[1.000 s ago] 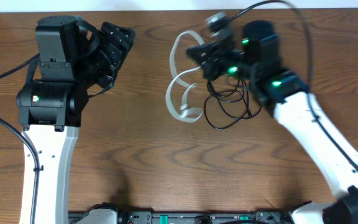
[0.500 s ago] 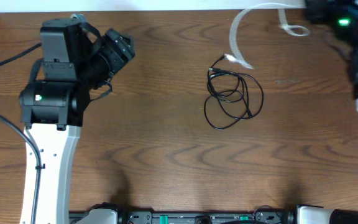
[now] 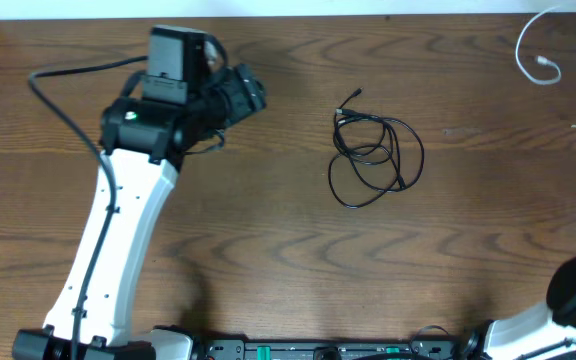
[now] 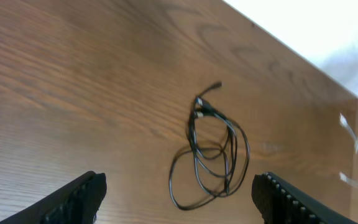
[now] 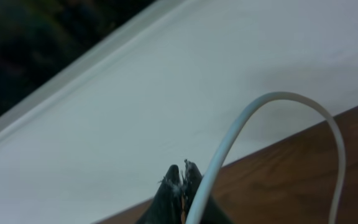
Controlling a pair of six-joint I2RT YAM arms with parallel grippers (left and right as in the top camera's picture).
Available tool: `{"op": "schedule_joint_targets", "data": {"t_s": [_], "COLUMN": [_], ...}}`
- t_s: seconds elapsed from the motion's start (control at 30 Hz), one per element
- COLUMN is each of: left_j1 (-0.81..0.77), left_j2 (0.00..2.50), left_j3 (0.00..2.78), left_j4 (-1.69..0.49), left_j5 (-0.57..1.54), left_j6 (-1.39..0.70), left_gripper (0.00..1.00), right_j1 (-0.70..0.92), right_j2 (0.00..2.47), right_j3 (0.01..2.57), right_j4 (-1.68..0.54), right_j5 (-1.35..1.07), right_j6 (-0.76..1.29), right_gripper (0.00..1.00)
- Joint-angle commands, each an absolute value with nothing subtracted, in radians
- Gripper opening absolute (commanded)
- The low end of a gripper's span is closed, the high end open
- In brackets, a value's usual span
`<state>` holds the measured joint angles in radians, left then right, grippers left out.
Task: Untangle cables
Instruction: 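Drop the white cable off the table's right edge with the right gripper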
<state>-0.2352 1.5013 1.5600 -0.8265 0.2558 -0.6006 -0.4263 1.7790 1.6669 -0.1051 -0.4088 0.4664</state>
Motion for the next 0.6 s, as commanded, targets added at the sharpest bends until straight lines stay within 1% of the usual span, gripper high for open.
{"op": "schedule_joint_targets", "data": {"t_s": [0.0, 0.13, 0.33, 0.43, 0.57], "left_j1": [-0.276, -0.311, -0.332, -0.334, -0.334], "left_j2": [1.526, 1.544, 1.557, 1.560, 1.560], "left_j3": [1.554, 1.554, 1.554, 1.554, 1.554], "left_j4": [-0.821, -0.808, -0.799, -0.799, -0.790], "left_j5": [0.245, 0.245, 0.243, 0.242, 0.241], "left_j6": [-0.580, -0.580, -0.580, -0.580, -0.580], "left_gripper": [0.80, 0.80, 0.80, 0.80, 0.80], "right_j1": [-0.451, -0.469, -0.490, -0.509, -0.543], "right_j2": [1.868, 1.966, 2.080, 2.112, 2.139], "right_j3": [1.673, 1.673, 1.673, 1.674, 1.676], "right_j4": [-0.030, 0.084, 0.246, 0.281, 0.270], "right_j5": [-0.295, -0.146, -0.024, -0.003, -0.030], "right_j6": [0.448, 0.448, 0.448, 0.448, 0.458], "right_gripper": [0.01, 0.01, 0.01, 0.01, 0.01]}}
